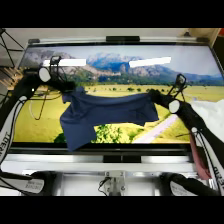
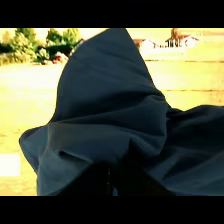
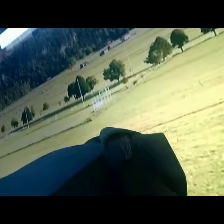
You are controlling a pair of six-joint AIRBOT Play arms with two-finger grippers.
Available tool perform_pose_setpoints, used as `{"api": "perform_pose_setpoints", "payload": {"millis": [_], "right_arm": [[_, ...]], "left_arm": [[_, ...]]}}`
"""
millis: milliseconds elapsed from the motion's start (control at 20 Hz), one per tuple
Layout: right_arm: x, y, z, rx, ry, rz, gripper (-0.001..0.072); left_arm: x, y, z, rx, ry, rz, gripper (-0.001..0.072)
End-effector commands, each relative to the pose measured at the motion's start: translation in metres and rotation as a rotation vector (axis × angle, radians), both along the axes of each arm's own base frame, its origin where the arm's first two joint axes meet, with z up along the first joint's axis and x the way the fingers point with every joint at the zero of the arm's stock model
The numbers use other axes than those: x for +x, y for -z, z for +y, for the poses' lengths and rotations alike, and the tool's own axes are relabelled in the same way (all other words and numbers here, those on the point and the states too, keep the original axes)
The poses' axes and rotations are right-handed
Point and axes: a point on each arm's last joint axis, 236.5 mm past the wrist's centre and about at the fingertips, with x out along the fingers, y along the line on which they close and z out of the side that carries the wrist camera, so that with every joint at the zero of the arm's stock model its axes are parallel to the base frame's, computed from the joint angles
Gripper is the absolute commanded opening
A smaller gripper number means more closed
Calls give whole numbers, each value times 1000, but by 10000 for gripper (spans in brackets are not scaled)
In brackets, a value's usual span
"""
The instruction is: Fold the shirts.
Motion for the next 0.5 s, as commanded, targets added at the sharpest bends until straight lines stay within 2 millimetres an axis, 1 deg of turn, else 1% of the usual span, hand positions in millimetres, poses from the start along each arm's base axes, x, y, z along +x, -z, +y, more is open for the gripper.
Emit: {"api": "perform_pose_setpoints", "payload": {"millis": [0,50,100,150,200,250,300,350,400,450], "right_arm": [[13,-13,-4,-5,22,-69,222],[9,-8,-3,-14,7,-44,517],[2,-3,-1,-43,-31,-14,642],[-10,0,0,-110,-103,21,642],[-23,2,-2,-181,-167,60,641],[-38,3,-10,-264,-218,109,641],[-54,4,-20,-338,-257,162,641],[-72,4,-32,-408,-287,226,641],[-87,3,-42,-458,-303,281,641],[-101,2,-50,-486,-313,330,641]], "left_arm": [[7,-13,0,-77,-109,11,267],[-4,-8,-1,-77,-103,61,586],[-19,-4,2,-55,-82,122,715],[-41,0,10,-18,-33,205,714],[-62,2,25,21,-8,290,712],[-80,0,45,60,-4,353,708],[-89,-3,64,78,-27,374,705],[-95,-7,81,68,-70,373,634],[-102,-6,96,57,-111,369,453],[-111,0,109,41,-152,370,394]]}}
